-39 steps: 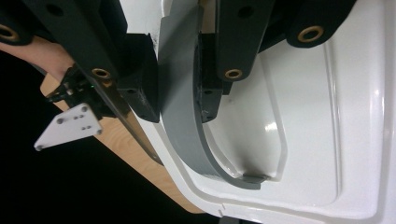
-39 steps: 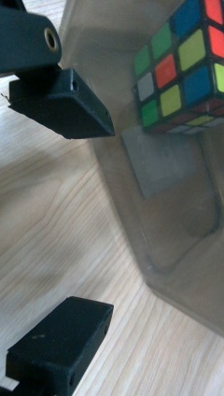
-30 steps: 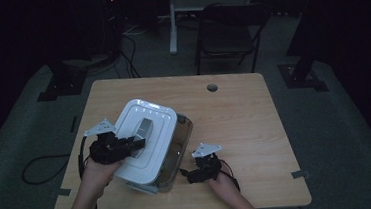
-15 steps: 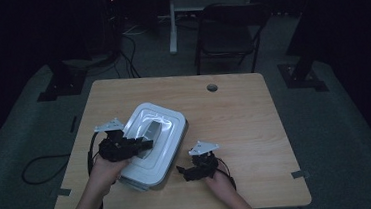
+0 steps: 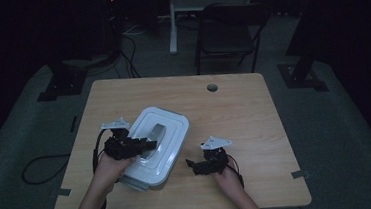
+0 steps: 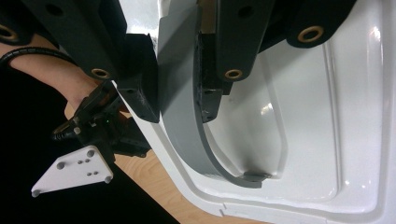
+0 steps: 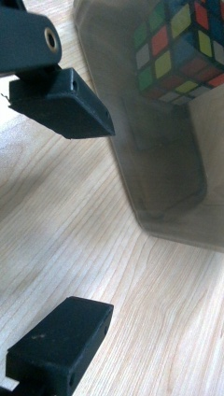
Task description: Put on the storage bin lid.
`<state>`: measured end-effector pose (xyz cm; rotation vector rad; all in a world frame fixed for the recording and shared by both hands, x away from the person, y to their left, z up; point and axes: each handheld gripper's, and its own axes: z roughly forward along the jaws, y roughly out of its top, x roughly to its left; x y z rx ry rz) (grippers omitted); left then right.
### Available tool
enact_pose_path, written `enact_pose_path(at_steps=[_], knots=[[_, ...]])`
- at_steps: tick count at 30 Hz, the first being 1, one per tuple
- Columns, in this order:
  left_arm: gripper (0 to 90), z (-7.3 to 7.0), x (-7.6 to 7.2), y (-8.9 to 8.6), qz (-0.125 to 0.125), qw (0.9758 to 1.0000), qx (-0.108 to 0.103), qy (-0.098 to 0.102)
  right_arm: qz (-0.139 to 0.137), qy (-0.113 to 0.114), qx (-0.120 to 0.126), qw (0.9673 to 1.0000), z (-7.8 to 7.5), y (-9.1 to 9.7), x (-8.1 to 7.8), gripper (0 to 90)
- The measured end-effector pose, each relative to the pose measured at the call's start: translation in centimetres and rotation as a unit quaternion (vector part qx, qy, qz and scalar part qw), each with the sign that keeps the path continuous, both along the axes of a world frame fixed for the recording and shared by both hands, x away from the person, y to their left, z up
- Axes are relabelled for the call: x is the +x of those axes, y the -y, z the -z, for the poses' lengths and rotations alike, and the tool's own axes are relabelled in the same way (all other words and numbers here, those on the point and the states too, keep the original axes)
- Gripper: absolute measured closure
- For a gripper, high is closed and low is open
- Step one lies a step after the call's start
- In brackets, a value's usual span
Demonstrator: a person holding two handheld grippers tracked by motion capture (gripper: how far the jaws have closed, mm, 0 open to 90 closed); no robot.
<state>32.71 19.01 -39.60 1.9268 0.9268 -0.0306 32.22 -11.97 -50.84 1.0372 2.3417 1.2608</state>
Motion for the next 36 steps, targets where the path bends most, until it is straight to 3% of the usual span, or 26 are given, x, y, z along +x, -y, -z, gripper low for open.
enact_pose_path(at_steps=[5, 12, 15, 19, 21, 23, 25, 28, 29, 31, 34, 36], knots=[[65.5, -0.3, -0.4, -0.3, 0.008, 0.9999, 0.001, 0.012, 0.002, 0.001, 0.0, 1.0, -0.2, 0.3, 0.0, 12.9], [41.9, -1.9, -1.0, -1.7, 0.0, 0.9985, -0.012, 0.053, 0.01, 0.001, 0.001, 1.0, -0.2, 0.9, 0.1, 12.9], [34.1, -2.2, -1.0, -2.8, -0.022, 0.9978, -0.025, 0.057, 0.013, 0.003, 0.0, 0.9999, -0.3, 1.0, 0.2, 12.9], [26.2, -2.2, -0.7, -4.0, -0.054, 0.9951, -0.021, 0.079, 0.017, 0.004, 0.001, 0.9998, -0.4, 1.3, 0.3, 12.9], [15.4, -2.0, -0.4, -4.6, -0.062, 0.9945, -0.015, 0.084, 0.018, 0.005, 0.002, 0.9998, -0.5, 1.4, 0.3, 12.9], [15.2, -1.8, -0.2, -5.1, -0.081, 0.9917, -0.009, 0.099, 0.019, 0.007, 0.001, 0.9998, -0.5, 1.5, 0.3, 12.9], [0.6, -1.5, 0.2, -5.7, -0.094, 0.9904, -0.005, 0.101, 0.021, 0.006, 0.002, 0.9998, -0.6, 1.6, 0.4, 12.9], [0.5, -0.9, 0.7, -6.6, -0.114, 0.9869, -0.004, 0.114, 0.023, 0.006, 0.003, 0.9997, -0.6, 1.6, 0.4, 12.9], [0.5, -0.7, 0.9, -6.9, -0.125, 0.9851, -0.003, 0.118, 0.023, 0.005, 0.004, 0.9997, -0.6, 1.7, 0.4, 12.9], [0.5, 0.0, 1.2, -7.4, -0.151, 0.9787, 0.002, 0.139, 0.024, 0.005, 0.002, 0.9997, -0.6, 1.7, 0.4, 12.9], [0.5, 1.2, 1.9, -8.3, -0.172, 0.9739, 0.009, 0.148, 0.023, 0.005, 0.004, 0.9997, -0.6, 1.7, 0.4, 12.9], [0.6, 2.1, 2.5, -8.7, -0.19, 0.9697, 0.03, 0.151, 0.023, 0.005, 0.005, 0.9997, -0.6, 1.7, 0.4, 12.9]])
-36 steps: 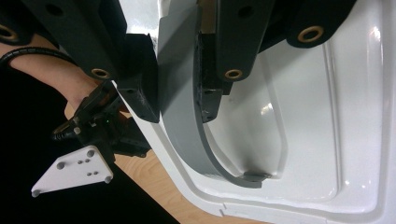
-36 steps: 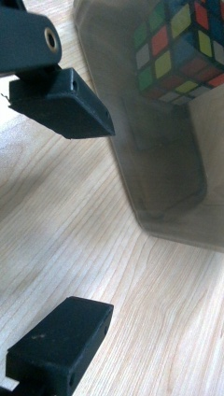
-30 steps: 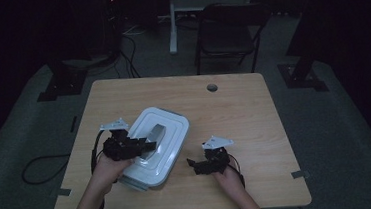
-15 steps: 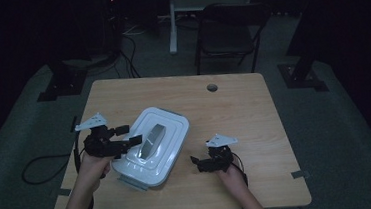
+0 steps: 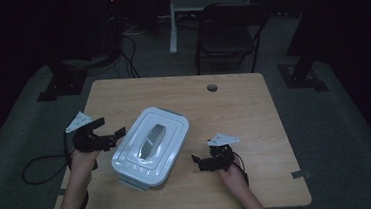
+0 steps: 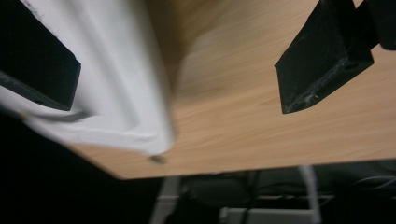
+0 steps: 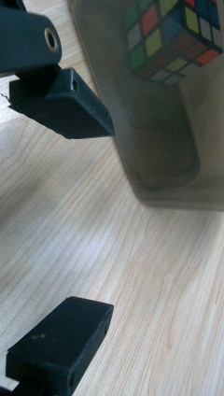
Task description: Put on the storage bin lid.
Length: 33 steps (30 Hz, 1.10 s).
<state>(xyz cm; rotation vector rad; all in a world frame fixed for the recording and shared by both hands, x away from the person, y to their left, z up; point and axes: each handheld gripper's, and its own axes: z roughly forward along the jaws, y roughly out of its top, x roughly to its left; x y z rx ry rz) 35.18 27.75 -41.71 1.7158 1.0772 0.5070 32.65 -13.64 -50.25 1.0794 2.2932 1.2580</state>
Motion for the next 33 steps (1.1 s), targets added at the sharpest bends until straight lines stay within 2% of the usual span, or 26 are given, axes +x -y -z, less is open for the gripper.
enact_pose_path(at_steps=[3, 6, 7, 8, 11, 14, 16, 22, 27, 31, 33], knots=[[0.5, 1.5, 0.6, -0.6, -0.016, 0.9998, 0.009, 0.009, 0.001, 0.001, 0.002, 1.0, -0.1, 0.0, 0.0, 12.9], [0.6, 3.0, 1.1, -1.2, -0.038, 0.9992, 0.012, 0.001, 0.004, 0.0, 0.004, 1.0, -0.1, -0.1, 0.1, 12.9], [0.6, 3.0, 1.1, -1.2, -0.038, 0.9992, 0.012, 0.001, 0.004, 0.0, 0.004, 1.0, -0.1, -0.1, 0.1, 12.9], [0.6, 3.9, 1.6, -1.5, -0.047, 0.9987, 0.013, -0.012, 0.005, 0.001, 0.005, 1.0, -0.1, -0.1, 0.1, 12.9], [0.5, 5.2, 2.1, -1.7, -0.055, 0.9978, 0.016, -0.032, 0.009, 0.002, 0.005, 0.9999, 0.0, -0.3, 0.2, 12.9], [0.6, 6.3, 2.6, -1.7, -0.055, 0.9973, 0.019, -0.046, 0.013, 0.003, 0.003, 0.9999, 0.1, -0.6, 0.2, 12.9], [0.6, 7.0, 2.9, -1.6, -0.052, 0.9964, 0.025, -0.063, 0.013, 0.002, 0.004, 0.9999, 0.2, -0.7, 0.3, 12.9], [0.5, 8.4, 3.4, -0.6, -0.04, 0.9954, 0.038, -0.078, 0.033, 0.003, 0.003, 0.9994, 0.5, -1.2, 0.4, 12.9], [0.5, 8.8, 3.4, 0.4, -0.024, 0.9955, 0.039, -0.084, 0.041, 0.006, 0.006, 0.9991, 0.3, -2.1, 0.4, 12.9], [0.5, 8.8, 3.3, 1.0, -0.011, 0.9954, 0.043, -0.085, 0.035, 0.008, 0.007, 0.9993, 0.2, -2.9, 0.3, 12.9], [0.5, 8.8, 3.2, 1.0, -0.01, 0.9948, 0.041, -0.093, 0.03, 0.003, 0.01, 0.9995, 0.3, -3.3, 0.3, 12.9]])
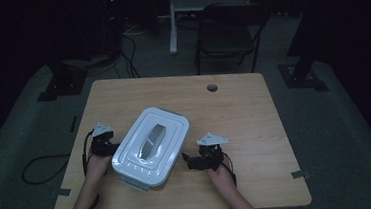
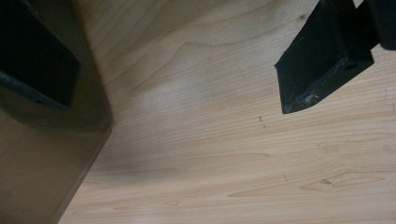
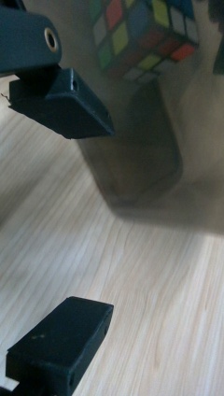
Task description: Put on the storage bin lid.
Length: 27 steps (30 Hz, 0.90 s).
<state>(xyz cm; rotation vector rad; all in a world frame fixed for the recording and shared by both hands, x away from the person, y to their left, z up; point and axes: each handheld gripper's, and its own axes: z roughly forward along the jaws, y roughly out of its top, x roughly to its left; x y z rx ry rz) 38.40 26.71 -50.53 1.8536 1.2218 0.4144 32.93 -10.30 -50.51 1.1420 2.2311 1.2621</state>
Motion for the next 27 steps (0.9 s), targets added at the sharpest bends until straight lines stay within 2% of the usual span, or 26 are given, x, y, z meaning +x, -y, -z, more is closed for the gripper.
enact_pose_path(at_steps=[6, 12, 17, 20, 27], knots=[[0.5, 0.1, -0.3, 0.4, 0.012, 0.9998, -0.003, -0.014, -0.01, -0.003, -0.001, 1.0, 0.1, -0.7, -0.1, 12.9], [0.5, 0.1, -0.7, 1.4, 0.021, 0.9996, -0.002, -0.018, 0.001, -0.003, -0.003, 1.0, 0.0, -0.1, 0.2, 13.0], [0.5, -0.1, -1.3, 2.6, 0.014, 0.9998, 0.003, -0.016, 0.018, 0.001, -0.011, 0.9998, -0.1, 0.7, 0.3, 13.0], [0.5, -0.2, -1.5, 3.1, 0.01, 0.9997, 0.007, -0.024, 0.019, -0.001, -0.009, 0.9998, 0.0, 1.2, 0.4, 13.0], [0.5, -0.4, -2.0, 4.2, 0.006, 0.9995, 0.015, -0.027, 0.028, 0.0, -0.018, 0.9994, 0.0, 1.9, 0.8, 13.0]])
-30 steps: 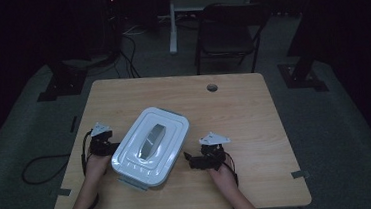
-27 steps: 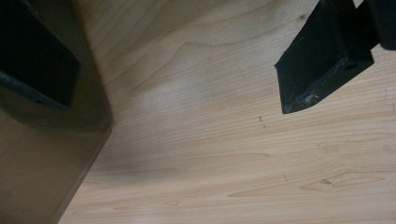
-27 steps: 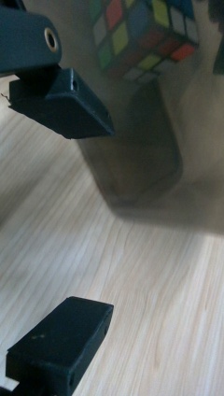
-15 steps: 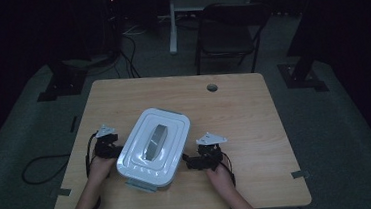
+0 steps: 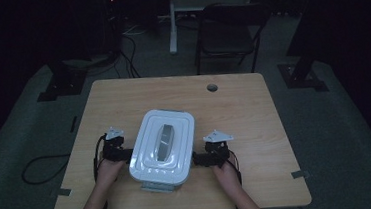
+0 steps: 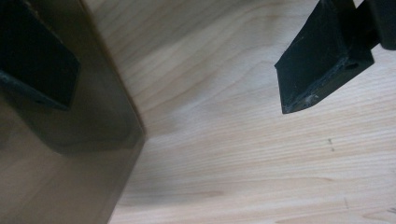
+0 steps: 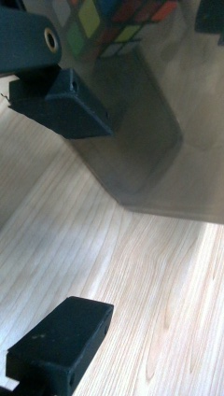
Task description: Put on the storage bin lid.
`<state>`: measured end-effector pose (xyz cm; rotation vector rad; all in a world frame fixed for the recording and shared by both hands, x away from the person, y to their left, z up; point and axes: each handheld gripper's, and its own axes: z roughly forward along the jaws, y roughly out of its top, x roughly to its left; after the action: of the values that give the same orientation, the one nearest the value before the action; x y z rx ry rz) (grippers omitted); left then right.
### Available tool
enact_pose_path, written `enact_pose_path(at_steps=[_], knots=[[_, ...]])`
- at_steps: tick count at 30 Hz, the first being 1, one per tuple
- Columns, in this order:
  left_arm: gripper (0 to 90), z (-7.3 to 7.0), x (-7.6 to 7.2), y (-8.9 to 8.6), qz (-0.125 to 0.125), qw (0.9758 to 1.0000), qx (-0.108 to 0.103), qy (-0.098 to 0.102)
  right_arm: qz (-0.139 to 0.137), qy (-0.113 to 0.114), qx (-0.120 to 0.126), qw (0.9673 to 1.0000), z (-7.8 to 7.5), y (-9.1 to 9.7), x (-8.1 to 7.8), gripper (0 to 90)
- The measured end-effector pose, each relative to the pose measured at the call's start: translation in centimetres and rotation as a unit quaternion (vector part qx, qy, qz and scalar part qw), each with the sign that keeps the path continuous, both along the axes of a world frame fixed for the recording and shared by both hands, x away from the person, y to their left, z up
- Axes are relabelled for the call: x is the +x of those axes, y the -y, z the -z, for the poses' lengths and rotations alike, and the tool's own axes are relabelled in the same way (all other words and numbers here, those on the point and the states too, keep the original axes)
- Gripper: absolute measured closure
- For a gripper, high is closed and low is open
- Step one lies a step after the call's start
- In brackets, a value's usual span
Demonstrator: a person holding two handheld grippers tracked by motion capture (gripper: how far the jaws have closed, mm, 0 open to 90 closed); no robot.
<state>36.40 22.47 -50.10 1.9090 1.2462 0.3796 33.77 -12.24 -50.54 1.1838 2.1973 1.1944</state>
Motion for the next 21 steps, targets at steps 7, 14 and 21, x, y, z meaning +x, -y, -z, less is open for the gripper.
enact_pose_path(at_steps=[7, 14, 21], knots=[[0.5, -0.2, -0.4, 1.6, 0.01, 0.9999, 0.011, -0.003, 0.021, 0.002, -0.006, 0.9998, 0.0, 1.2, 0.5, 13.1], [0.5, -0.3, -0.3, 3.3, 0.024, 0.9996, 0.012, -0.004, 0.033, 0.001, -0.011, 0.9994, 0.0, 2.8, 1.0, 13.1], [0.5, -0.5, -0.4, 5.4, 0.045, 0.9988, 0.019, -0.007, 0.051, -0.002, -0.012, 0.9986, 0.1, 4.6, 1.2, 13.6]])
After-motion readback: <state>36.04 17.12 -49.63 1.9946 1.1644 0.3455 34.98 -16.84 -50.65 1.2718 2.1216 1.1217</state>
